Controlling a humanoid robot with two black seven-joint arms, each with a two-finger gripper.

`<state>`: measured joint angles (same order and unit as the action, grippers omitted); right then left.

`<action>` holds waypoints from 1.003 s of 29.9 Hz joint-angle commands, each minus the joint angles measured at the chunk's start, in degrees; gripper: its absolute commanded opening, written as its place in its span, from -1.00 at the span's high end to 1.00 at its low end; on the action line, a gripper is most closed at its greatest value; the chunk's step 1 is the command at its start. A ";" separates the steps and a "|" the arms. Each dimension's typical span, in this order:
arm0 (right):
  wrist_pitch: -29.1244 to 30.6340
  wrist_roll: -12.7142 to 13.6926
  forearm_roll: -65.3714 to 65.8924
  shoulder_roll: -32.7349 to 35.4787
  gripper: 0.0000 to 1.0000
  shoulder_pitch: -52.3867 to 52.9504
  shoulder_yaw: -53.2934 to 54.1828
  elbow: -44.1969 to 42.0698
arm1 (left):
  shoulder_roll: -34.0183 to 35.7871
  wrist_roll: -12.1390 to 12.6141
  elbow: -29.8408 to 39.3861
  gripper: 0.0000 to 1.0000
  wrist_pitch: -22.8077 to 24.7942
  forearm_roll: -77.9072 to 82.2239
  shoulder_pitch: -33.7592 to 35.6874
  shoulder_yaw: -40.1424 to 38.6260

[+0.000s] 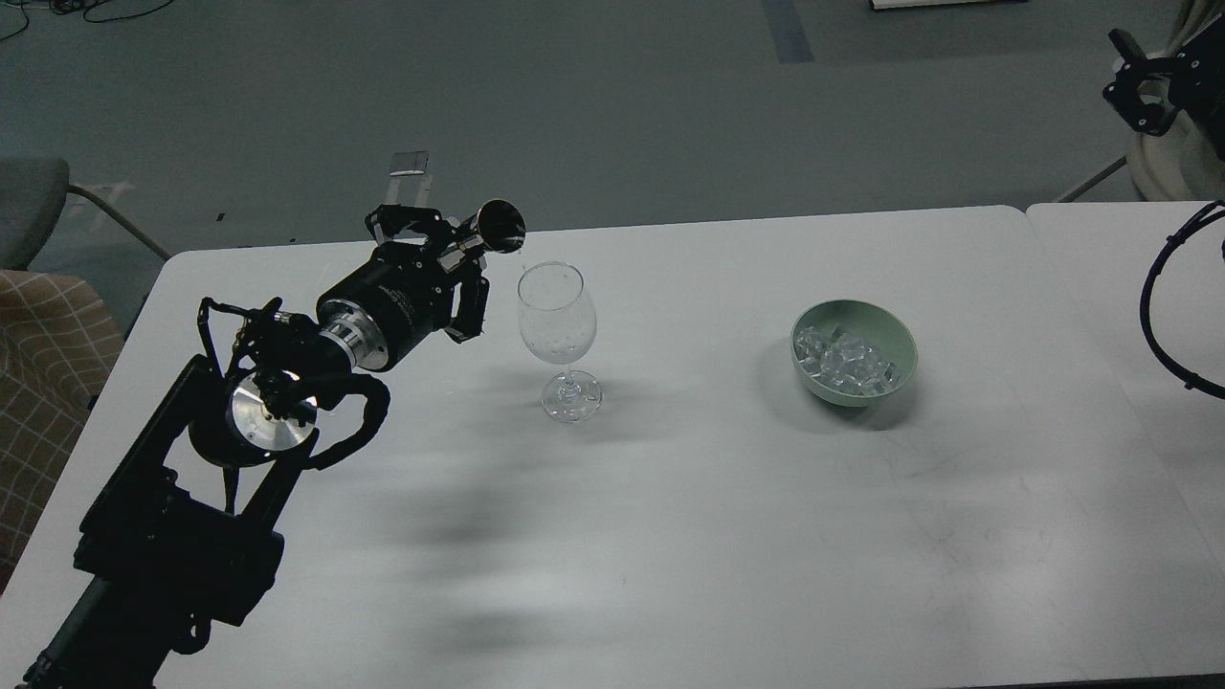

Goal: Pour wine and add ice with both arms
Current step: 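Position the held jigger above the wine glass rim with the left gripper, then tilt the jigger over the wine glass to pour with the left gripper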

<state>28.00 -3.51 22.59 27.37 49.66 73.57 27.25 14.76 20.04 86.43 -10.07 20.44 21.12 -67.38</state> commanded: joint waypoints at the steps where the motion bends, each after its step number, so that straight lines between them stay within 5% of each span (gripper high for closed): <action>1: 0.00 0.00 0.00 -0.04 -1.00 0.08 0.17 0.08 | 0.00 -0.09 0.49 1.00 0.14 1.35 0.07 0.06; 30: 0.00 0.00 0.00 0.05 -1.00 0.08 0.69 0.00 | 0.00 -0.09 1.20 1.00 4.71 14.18 0.33 3.22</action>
<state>28.00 -3.50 22.59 27.42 49.75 74.26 27.24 14.81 19.97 87.71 -5.44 33.49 21.50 -64.60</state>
